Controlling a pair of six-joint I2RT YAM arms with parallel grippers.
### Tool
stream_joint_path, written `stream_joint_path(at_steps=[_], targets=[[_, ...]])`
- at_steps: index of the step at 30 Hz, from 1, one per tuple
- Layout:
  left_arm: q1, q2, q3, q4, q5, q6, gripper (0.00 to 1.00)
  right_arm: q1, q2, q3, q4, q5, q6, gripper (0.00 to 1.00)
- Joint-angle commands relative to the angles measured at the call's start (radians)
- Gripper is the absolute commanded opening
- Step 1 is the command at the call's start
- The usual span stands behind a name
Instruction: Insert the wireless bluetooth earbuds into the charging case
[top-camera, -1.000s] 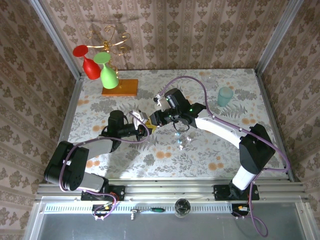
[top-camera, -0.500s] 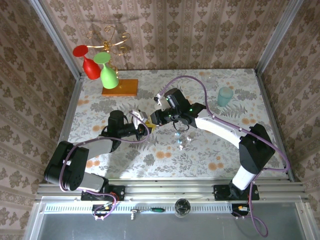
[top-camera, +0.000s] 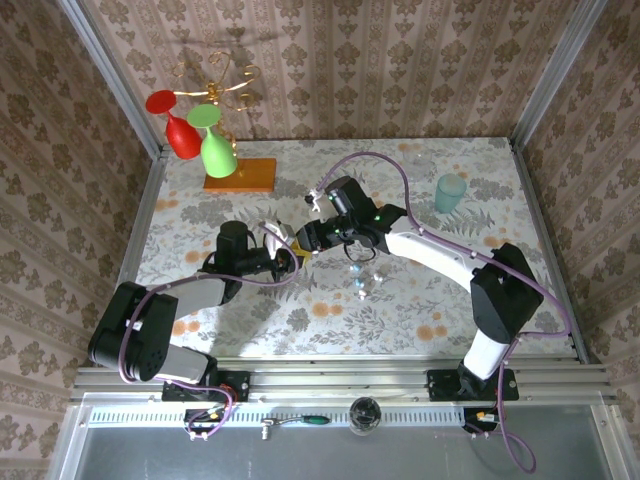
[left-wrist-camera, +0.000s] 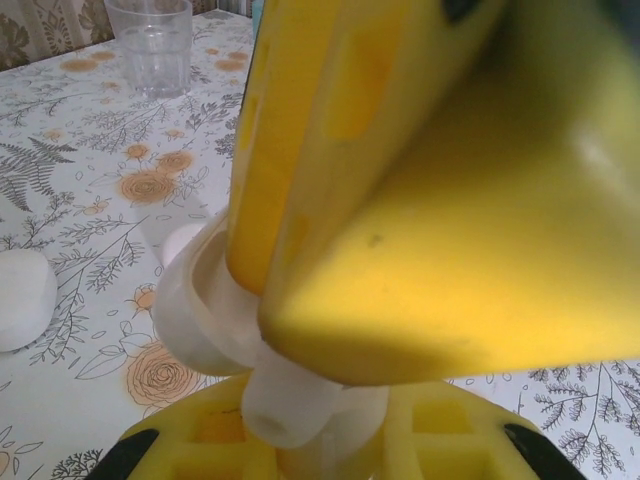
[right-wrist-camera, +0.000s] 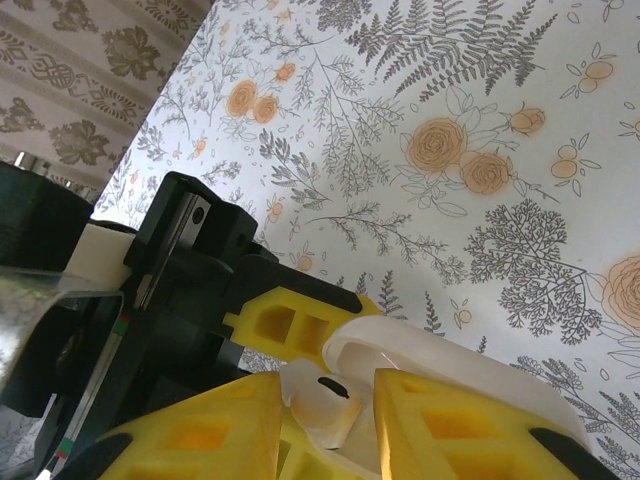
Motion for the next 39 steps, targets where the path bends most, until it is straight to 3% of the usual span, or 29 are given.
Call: stream_joint_path(at_steps=[1,9,15,27,39], targets=[[-0.004,-0.01,0.037,0.043,0.054,-0.001,0.0,0.003,0.032,0.027,-0.042,-0.075,-0.009,0.32],[0.008,-0.022,0.035,0.06,0.054,-0.031,0.0,0.002,0.04,0.036,-0.086,-0.102,-0.045,0.29],[0.008,-0.024,0.037,0.062,0.063,-0.037,0.0,-0.011,0.036,0.028,-0.081,-0.063,-0.024,0.22],[0.008,0.007,0.023,0.111,-0.047,-0.037,0.0,-0.013,-0.035,-0.099,0.161,0.097,0.163,0.18],[0.011,0.018,0.02,0.12,-0.054,-0.035,0.0,-0.012,-0.071,-0.149,0.254,0.182,0.248,0.17]])
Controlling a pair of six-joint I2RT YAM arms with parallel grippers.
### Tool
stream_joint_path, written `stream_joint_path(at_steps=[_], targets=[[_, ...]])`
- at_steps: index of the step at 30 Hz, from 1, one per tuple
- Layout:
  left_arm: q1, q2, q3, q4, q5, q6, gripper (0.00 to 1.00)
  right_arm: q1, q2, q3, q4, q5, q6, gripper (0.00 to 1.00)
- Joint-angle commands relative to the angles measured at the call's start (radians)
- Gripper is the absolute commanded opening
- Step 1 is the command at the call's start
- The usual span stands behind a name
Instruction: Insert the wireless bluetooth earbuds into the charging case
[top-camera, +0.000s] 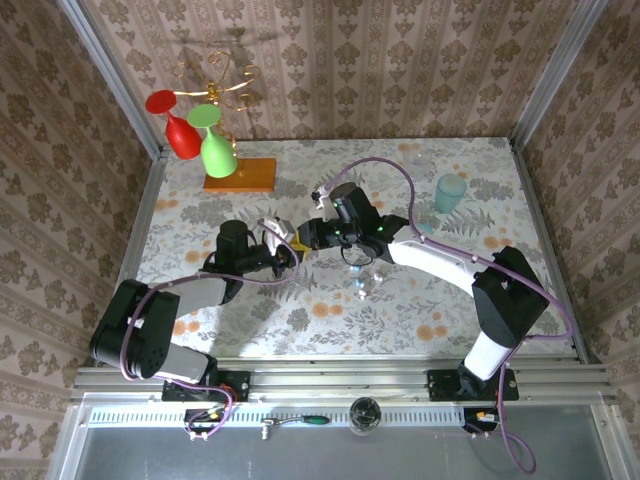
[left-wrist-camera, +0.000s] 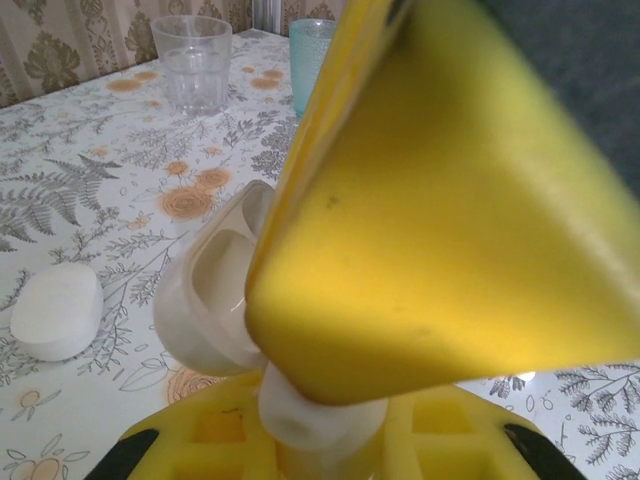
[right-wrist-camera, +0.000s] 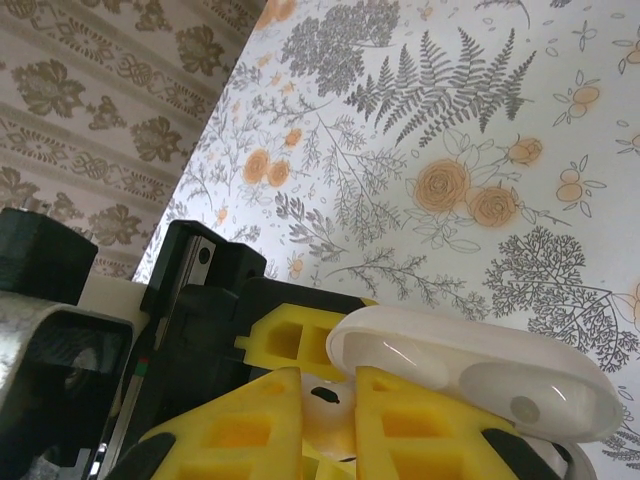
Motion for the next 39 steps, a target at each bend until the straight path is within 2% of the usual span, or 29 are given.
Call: stream_joint_path(at_steps=[1,13,25,31,39], targets=[[0.01,0.005,0.019,0.05,0.007,-0.009,0.0,-0.013,-0.031,-0.033,0.037,0.115,0.055,0.17],[0.005,0.011,0.009,0.136,-0.108,-0.049,0.0,0.003,-0.038,-0.074,0.056,0.275,0.176,0.16],[-0.033,0.004,-0.012,0.209,-0.339,-0.004,0.0,0.025,-0.016,-0.049,-0.032,0.444,0.304,0.17],[-0.063,0.001,-0.02,0.235,-0.353,-0.009,0.0,0.029,0.008,-0.004,-0.103,0.466,0.334,0.19],[-0.063,0.002,-0.018,0.252,-0.297,-0.025,0.0,0.029,0.047,0.042,-0.12,0.399,0.311,0.2]])
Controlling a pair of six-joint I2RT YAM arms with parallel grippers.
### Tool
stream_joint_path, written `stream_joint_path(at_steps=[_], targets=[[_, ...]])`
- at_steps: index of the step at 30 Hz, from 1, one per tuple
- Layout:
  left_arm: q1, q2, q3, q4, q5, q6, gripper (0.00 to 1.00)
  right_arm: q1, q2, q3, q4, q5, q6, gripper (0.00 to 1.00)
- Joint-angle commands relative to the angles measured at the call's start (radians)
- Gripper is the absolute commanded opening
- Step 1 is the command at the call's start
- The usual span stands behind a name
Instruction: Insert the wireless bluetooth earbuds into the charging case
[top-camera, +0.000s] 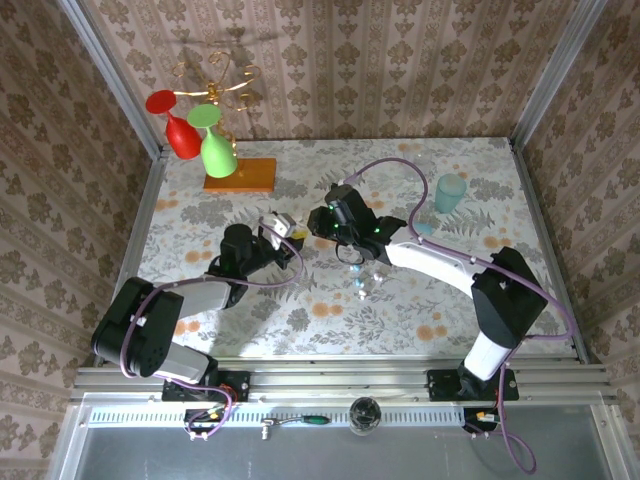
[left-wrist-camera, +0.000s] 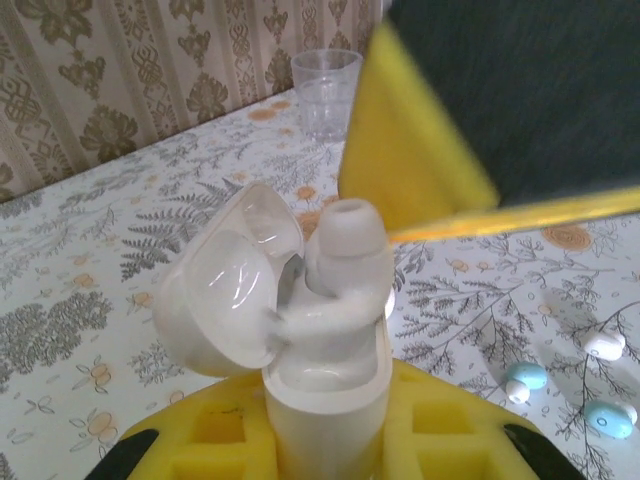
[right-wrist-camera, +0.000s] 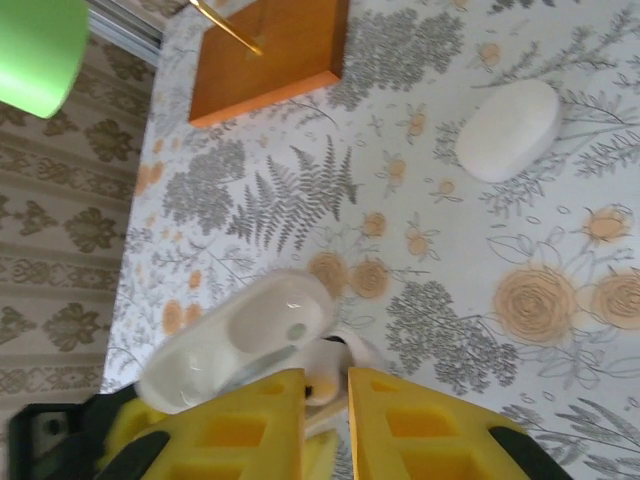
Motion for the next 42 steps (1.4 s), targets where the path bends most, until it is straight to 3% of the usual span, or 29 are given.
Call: stream_joint_path(at_steps=[1,13,17,21,29,42], targets=[[0.002,-0.01,0.007,0.101,0.028,-0.008,0.0,-0.002,0.036,0.024,-0.078,0.017,-0.001,0.2],[0.018,0.023,0.006,0.125,0.08,-0.058,0.0,-0.018,-0.018,0.012,-0.074,0.007,-0.048,0.23],[0.048,0.027,-0.002,0.123,0.082,-0.031,0.0,-0.032,-0.072,-0.032,-0.015,-0.012,-0.088,0.29],[0.05,0.036,-0.019,0.144,0.083,0.034,0.0,-0.059,-0.071,-0.015,-0.012,-0.141,-0.097,0.41],[0.046,0.041,-0.026,0.159,0.104,0.091,0.0,-0.058,-0.026,0.037,0.0,-0.284,-0.108,0.4],[0.034,0.06,-0.025,0.158,0.125,0.126,0.0,-0.046,0.01,0.075,-0.018,-0.305,-0.131,0.39]])
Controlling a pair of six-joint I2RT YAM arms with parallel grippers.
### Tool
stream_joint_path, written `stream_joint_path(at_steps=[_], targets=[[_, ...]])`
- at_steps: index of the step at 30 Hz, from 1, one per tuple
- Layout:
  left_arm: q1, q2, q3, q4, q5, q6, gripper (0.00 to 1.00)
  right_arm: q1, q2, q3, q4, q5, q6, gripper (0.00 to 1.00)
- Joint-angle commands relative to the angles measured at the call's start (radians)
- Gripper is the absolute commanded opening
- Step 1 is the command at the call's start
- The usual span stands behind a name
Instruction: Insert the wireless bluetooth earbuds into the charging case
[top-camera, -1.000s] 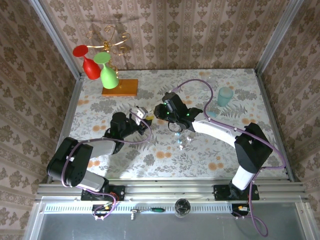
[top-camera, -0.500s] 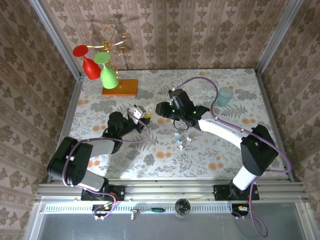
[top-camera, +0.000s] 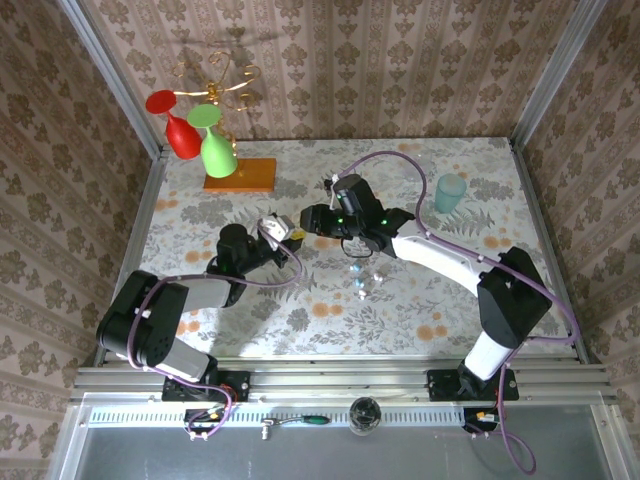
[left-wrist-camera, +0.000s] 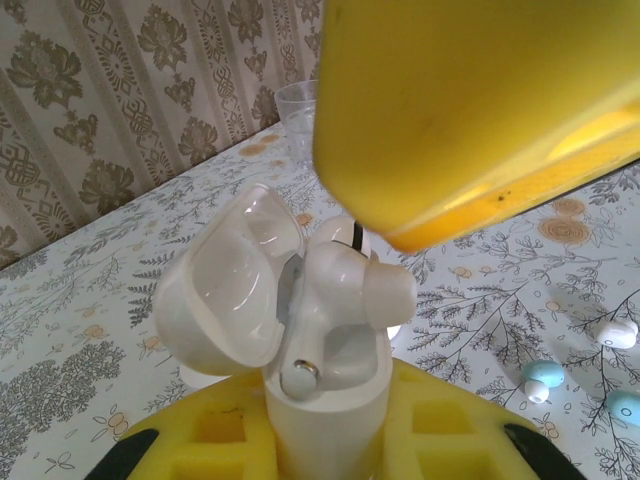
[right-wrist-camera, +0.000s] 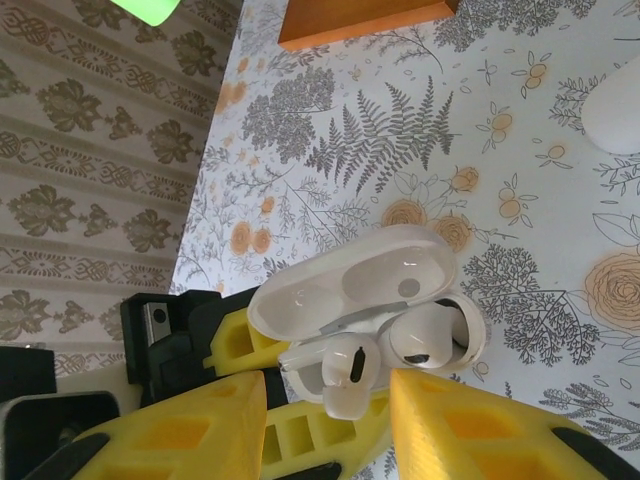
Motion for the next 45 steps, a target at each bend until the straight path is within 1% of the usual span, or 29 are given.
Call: stream_joint_path(at_steps=[1,6,14,17,24,34,38,41,45], targets=[[-0.008,0.005,-0.014,0.043,0.028,0.026,0.0,0.005,0.031,0.045,-0.008,-0.022,-0.018,0.39],[-0.009,-0.005,-0.013,0.034,0.035,0.027,0.0,0.003,0.048,0.05,-0.002,-0.032,-0.013,0.39],[-0.009,-0.012,-0.009,0.024,0.033,0.028,0.0,0.003,0.071,0.062,-0.012,-0.042,-0.009,0.32],[-0.009,-0.02,-0.01,0.019,0.027,0.022,0.0,0.003,0.08,0.067,-0.026,-0.043,-0.013,0.32],[-0.009,-0.04,-0.004,-0.009,0.024,0.01,0.0,0.003,0.096,0.08,-0.08,-0.049,-0.041,0.33],[-0.009,-0.055,0.001,-0.026,0.051,-0.01,0.0,0.005,0.116,0.13,-0.18,-0.066,-0.133,0.3],[-0.01,-0.055,0.009,-0.037,0.061,-0.01,0.0,0.005,0.135,0.145,-0.204,-0.08,-0.145,0.3],[-0.009,-0.056,0.011,-0.037,0.067,-0.012,0.0,0.004,0.146,0.155,-0.214,-0.088,-0.146,0.28],[-0.009,-0.055,0.015,-0.043,0.069,-0.015,0.0,0.005,0.15,0.164,-0.225,-0.078,-0.153,0.24]])
